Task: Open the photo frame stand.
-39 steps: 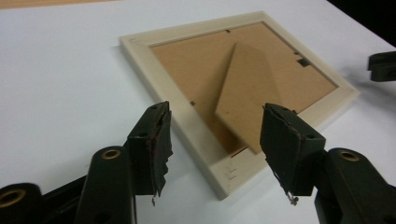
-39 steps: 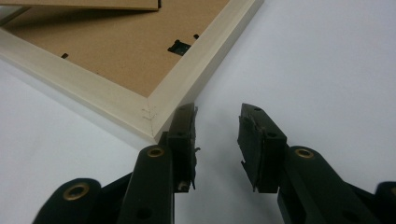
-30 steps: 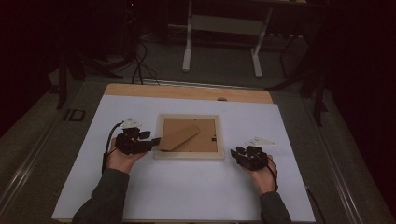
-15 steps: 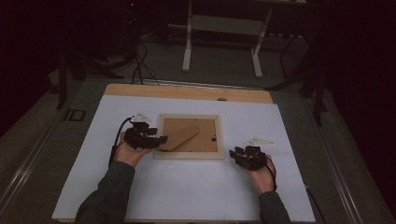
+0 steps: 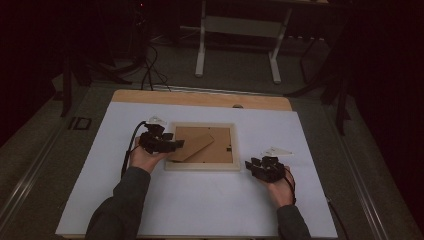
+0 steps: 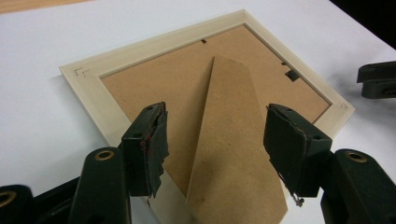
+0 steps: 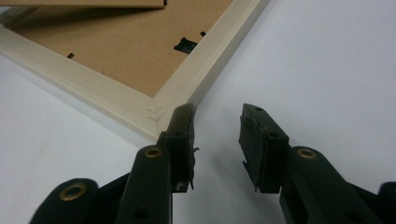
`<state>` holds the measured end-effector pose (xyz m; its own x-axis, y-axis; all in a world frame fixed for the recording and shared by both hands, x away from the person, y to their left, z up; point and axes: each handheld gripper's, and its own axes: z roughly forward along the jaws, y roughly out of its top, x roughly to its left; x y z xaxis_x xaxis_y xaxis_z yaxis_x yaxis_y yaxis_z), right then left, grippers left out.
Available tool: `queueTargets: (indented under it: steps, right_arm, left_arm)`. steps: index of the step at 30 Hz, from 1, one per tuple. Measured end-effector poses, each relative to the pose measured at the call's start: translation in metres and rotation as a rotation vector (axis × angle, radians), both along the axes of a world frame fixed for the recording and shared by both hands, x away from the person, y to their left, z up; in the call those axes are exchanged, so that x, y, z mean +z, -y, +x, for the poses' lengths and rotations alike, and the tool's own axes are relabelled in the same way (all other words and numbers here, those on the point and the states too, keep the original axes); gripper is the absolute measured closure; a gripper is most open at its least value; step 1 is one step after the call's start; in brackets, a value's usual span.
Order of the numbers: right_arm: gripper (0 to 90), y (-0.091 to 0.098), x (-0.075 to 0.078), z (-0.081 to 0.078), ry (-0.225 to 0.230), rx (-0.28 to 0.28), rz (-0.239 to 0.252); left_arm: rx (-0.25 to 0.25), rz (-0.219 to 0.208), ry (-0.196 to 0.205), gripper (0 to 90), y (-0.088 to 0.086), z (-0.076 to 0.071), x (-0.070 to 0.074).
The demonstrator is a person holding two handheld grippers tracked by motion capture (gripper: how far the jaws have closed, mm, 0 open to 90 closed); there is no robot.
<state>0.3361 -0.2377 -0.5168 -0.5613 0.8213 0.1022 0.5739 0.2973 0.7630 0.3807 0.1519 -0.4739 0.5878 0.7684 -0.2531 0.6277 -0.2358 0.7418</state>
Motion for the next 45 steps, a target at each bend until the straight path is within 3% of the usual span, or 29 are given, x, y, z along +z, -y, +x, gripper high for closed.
queueTargets:
  steps: [13,27,45]
  right_arm:
    - [64.1,-0.001,0.000,0.000,0.000,0.004,-0.001]
    - [64.0,-0.003,-0.001,0.000,-0.001,0.014,-0.009]
    - [63.5,-0.003,-0.002,0.001,-0.004,0.018,-0.010]
  left_arm:
    - [0.007,0.029,-0.047,39.9,0.007,0.011,-0.012]
    - [-0.060,0.010,-0.103,29.4,0.020,0.017,-0.022]
    - [-0.121,0.057,-0.134,27.3,0.034,0.017,-0.031]
